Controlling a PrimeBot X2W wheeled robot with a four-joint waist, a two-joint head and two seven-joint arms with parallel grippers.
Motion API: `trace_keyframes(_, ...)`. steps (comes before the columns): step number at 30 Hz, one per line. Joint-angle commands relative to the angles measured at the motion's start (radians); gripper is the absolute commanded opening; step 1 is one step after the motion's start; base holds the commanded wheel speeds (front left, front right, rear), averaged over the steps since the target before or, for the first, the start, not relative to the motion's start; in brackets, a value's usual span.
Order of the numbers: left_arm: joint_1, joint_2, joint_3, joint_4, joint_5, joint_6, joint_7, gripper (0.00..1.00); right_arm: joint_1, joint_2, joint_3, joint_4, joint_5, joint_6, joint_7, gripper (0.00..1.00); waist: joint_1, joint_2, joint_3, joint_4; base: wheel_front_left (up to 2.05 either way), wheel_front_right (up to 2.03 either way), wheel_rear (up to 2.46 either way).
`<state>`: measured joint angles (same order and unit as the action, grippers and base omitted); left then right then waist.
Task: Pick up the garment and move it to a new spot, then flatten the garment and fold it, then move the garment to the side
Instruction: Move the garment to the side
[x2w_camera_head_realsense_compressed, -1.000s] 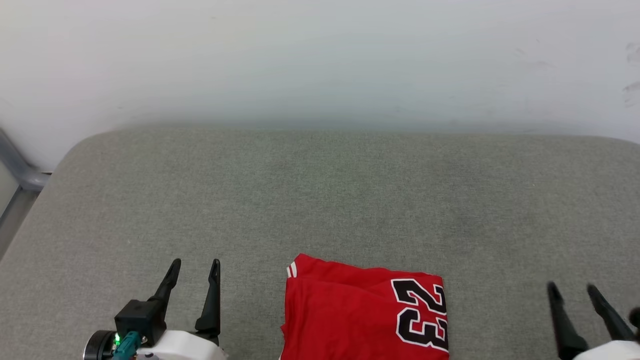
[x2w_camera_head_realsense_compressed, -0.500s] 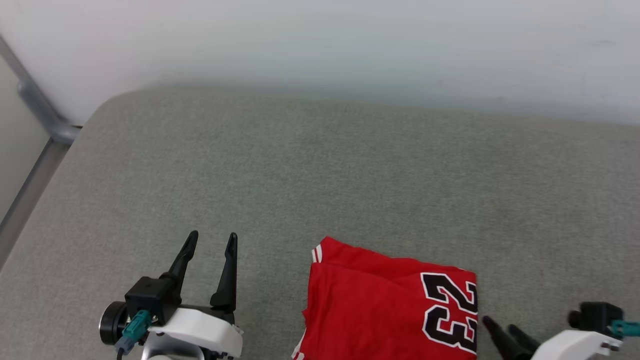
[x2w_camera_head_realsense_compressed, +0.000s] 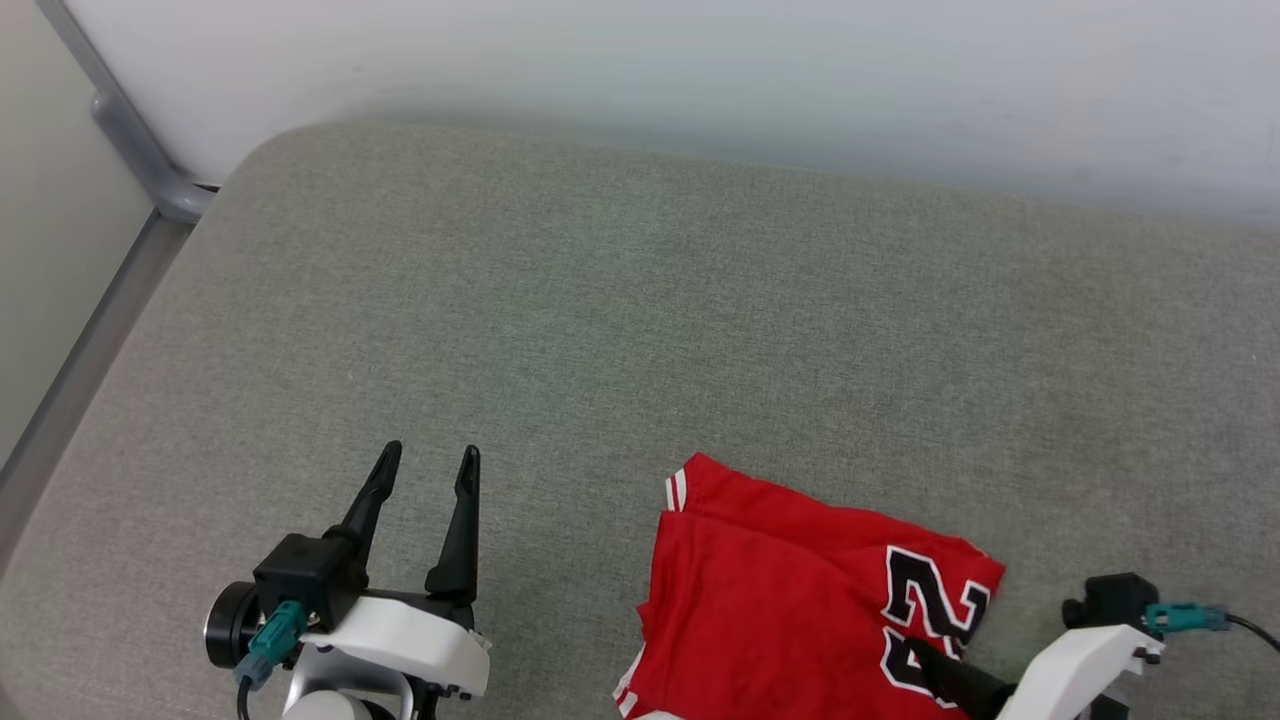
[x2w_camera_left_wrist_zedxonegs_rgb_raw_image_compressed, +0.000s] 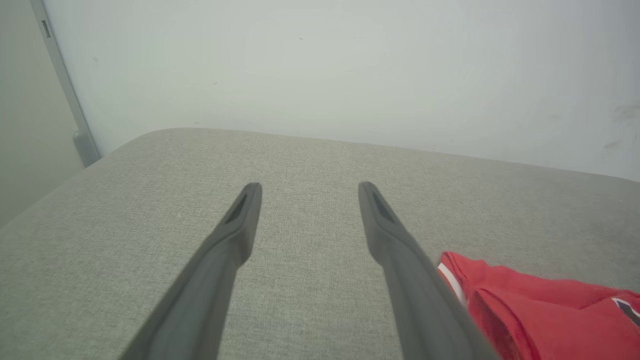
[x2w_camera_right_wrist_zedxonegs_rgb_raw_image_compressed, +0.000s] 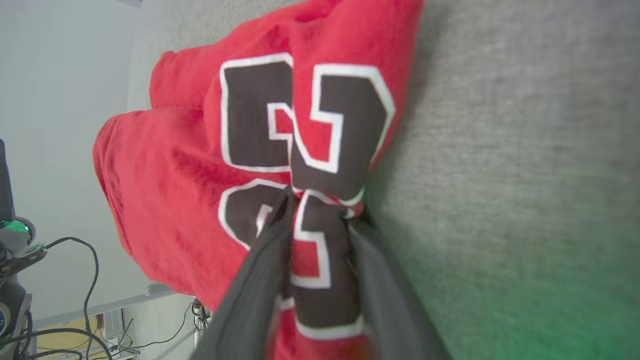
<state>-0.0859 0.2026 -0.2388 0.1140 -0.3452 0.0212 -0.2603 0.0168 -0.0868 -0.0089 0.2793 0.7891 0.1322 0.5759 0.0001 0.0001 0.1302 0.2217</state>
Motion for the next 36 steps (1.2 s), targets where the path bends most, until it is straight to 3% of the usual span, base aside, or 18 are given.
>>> trace_keyframes(1, -0.004, -0.007, 0.006, 0.002, 0.010, -0.005, -0.007, 1.00, 0.002, 0.010, 0.031, 0.028, 0.009, -0.003, 0.021, 0.00, -0.0001, -0.0001, -0.002, -0.005, 0.00, 0.00, 0.00)
trace_keyframes(6, 0.006, -0.006, 0.010, 0.006, 0.028, -0.013, -0.007, 1.00, -0.043, -0.036, 0.090, -0.049, -0.026, -0.002, -0.030, 0.00, -0.0001, -0.0001, -0.024, -0.040, 0.00, 0.00, 0.00)
trace_keyframes(10, 0.018, 0.004, 0.017, -0.001, 0.041, -0.016, -0.006, 1.00, -0.068, -0.084, 0.103, -0.079, -0.173, -0.002, -0.063, 0.00, -0.0001, -0.0001, -0.039, -0.100, 0.00, 0.00, 0.00)
trace_keyframes(15, 0.027, 0.016, 0.028, -0.023, 0.050, -0.018, -0.006, 1.00, -0.086, -0.100, 0.078, -0.098, -0.341, -0.002, -0.047, 0.00, -0.0001, -0.0001, -0.035, -0.213, 0.00, 0.00, 0.00)
trace_keyframes(17, 0.009, 0.031, 0.032, -0.051, 0.066, -0.020, -0.006, 1.00, -0.105, -0.131, 0.039, -0.117, -0.451, -0.002, -0.052, 0.00, -0.0001, -0.0001, -0.004, -0.312, 0.00, 0.00, 0.00)
trace_keyframes(27, -0.056, 0.064, 0.018, -0.110, 0.091, -0.036, 0.007, 1.00, -0.214, -0.144, -0.022, -0.086, -0.539, -0.002, -0.129, 0.00, -0.0001, -0.0001, 0.118, -0.513, 0.00, 0.00, 0.00)
trace_keyframes(31, -0.114, 0.083, 0.003, -0.150, 0.107, -0.054, 0.030, 1.00, -0.324, -0.147, -0.075, -0.025, -0.576, -0.002, -0.181, 0.00, -0.0001, -0.0001, 0.206, -0.552, 0.00, 0.00, 0.00)
trace_keyframes(36, -0.202, 0.107, -0.025, -0.210, 0.132, -0.080, 0.064, 1.00, -0.469, -0.191, -0.170, 0.065, -0.629, -0.002, -0.249, 0.00, -0.0001, -0.0001, 0.322, -0.546, 0.00, 0.00, 0.00)
